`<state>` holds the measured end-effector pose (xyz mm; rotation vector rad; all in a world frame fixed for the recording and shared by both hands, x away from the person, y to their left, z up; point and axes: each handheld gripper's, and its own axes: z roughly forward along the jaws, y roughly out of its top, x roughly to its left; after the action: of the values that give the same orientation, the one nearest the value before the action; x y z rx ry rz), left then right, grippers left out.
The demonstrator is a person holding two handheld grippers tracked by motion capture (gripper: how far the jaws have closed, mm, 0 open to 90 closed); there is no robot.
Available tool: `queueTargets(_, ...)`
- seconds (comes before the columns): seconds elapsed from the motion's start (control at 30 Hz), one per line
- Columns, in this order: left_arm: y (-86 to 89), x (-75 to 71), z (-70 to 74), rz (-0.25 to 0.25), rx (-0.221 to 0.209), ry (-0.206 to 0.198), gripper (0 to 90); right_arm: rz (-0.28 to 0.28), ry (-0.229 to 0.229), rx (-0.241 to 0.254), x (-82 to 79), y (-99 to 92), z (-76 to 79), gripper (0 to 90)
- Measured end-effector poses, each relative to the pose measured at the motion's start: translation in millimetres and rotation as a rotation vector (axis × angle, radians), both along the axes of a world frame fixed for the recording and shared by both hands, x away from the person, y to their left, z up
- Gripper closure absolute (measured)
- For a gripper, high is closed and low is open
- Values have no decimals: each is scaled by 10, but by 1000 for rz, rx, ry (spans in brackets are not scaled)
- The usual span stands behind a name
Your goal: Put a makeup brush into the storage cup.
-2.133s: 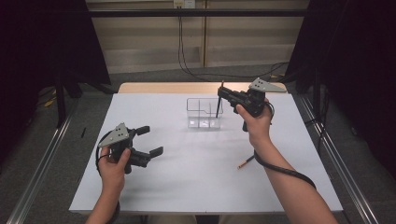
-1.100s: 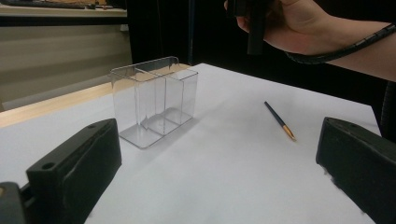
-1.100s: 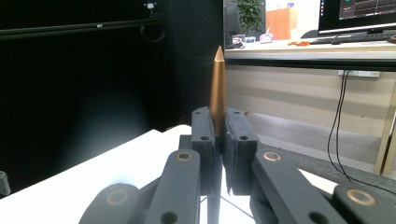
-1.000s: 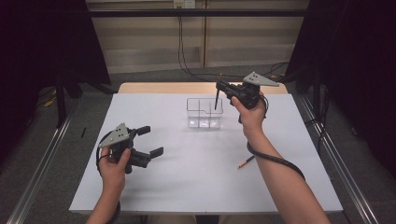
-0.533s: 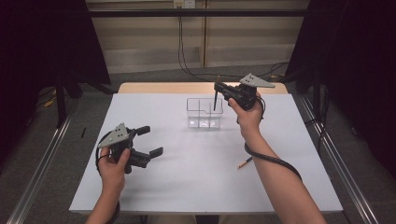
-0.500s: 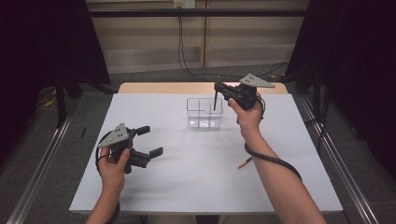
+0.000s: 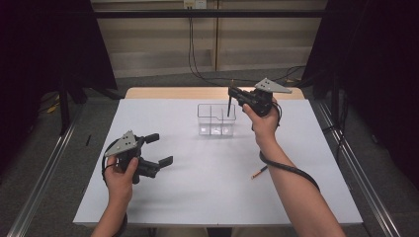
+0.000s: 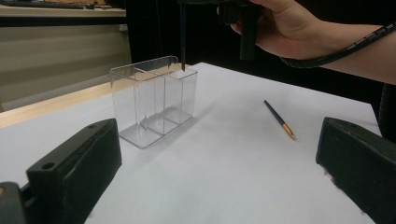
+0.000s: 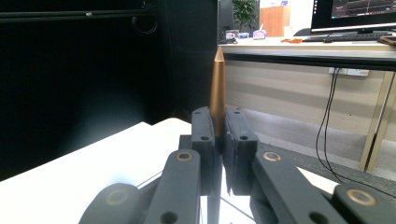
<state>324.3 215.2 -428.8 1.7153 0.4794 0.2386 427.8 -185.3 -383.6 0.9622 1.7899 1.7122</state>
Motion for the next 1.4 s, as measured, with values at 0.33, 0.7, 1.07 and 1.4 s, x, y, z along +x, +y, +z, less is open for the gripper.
queueTargets(0.33, 2, 3, -2, 2, 1, 0, 1, -2, 6, -6, 16, 3, -62, 842)
queueTargets(0.7, 5, 5, -1, 0, 6, -2, 1, -5, 13, -16, 14, -19, -115, 842)
queueTargets(1.07, 8, 4, 3, 0, 9, -3, 1, 0, 14, -21, 3, -42, -152, 842)
queueTargets(1.4, 4, 5, 0, 3, 11, -5, 1, 7, 14, -28, -13, -43, -209, 841)
